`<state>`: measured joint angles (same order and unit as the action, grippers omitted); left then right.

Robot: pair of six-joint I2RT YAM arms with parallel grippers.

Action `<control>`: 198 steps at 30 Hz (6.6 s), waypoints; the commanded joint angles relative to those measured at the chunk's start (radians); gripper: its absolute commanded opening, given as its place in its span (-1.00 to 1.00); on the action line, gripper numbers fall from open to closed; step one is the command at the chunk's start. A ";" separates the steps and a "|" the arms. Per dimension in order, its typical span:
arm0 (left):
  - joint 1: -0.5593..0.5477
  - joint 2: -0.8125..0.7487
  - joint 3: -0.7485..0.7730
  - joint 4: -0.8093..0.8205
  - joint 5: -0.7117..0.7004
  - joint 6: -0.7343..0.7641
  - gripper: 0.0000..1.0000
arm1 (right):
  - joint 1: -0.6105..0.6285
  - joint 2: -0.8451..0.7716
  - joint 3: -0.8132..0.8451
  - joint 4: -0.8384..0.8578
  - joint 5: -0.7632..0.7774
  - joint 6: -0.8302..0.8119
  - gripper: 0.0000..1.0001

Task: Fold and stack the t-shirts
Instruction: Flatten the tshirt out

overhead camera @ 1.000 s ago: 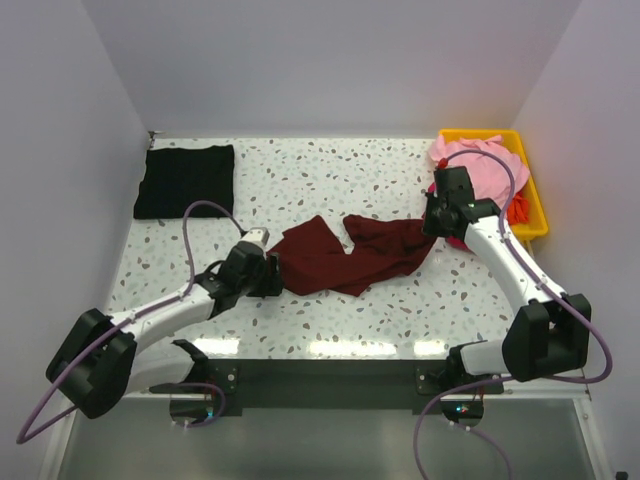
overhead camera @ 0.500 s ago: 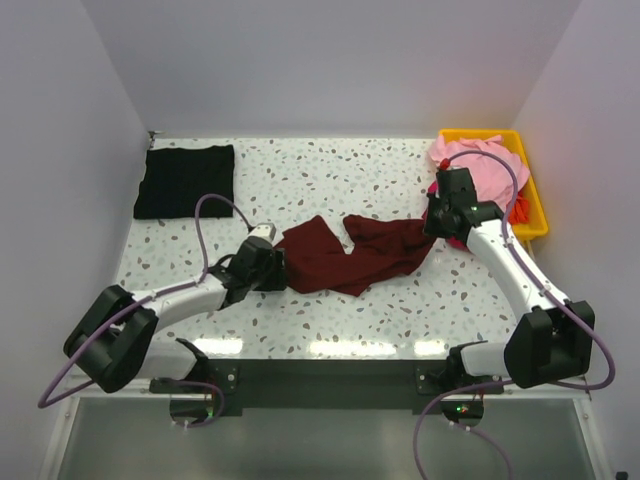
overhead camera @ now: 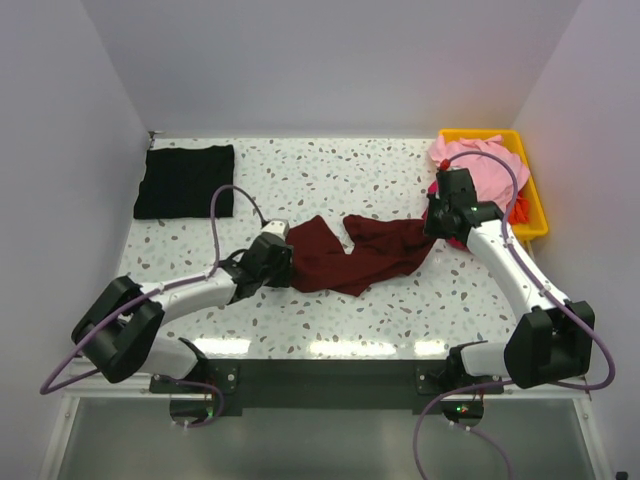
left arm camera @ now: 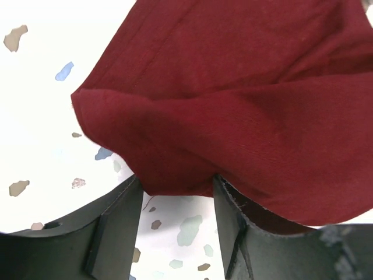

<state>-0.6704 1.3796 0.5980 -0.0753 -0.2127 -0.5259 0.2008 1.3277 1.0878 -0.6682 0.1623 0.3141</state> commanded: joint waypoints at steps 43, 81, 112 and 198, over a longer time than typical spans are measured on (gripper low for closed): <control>-0.130 0.185 0.092 0.055 -0.106 0.138 -0.53 | -0.006 -0.055 -0.006 -0.005 0.000 -0.003 -1.00; 0.074 0.021 0.223 -0.365 0.118 0.073 0.16 | -0.006 -0.142 -0.051 -0.062 0.020 -0.024 -1.00; 0.048 -0.183 0.129 -0.308 -0.019 0.013 -1.00 | -0.006 -0.329 -0.017 -0.206 -0.023 -0.073 -1.00; -0.295 -0.386 0.302 -0.679 -0.298 -0.328 -1.00 | -0.008 -0.334 0.016 -0.085 -0.075 -0.021 -1.00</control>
<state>-1.0920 1.0370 0.7609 -0.7097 -0.4213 -1.0397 0.2005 0.9730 0.9993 -0.7692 0.0612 0.3122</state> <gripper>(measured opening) 0.021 0.025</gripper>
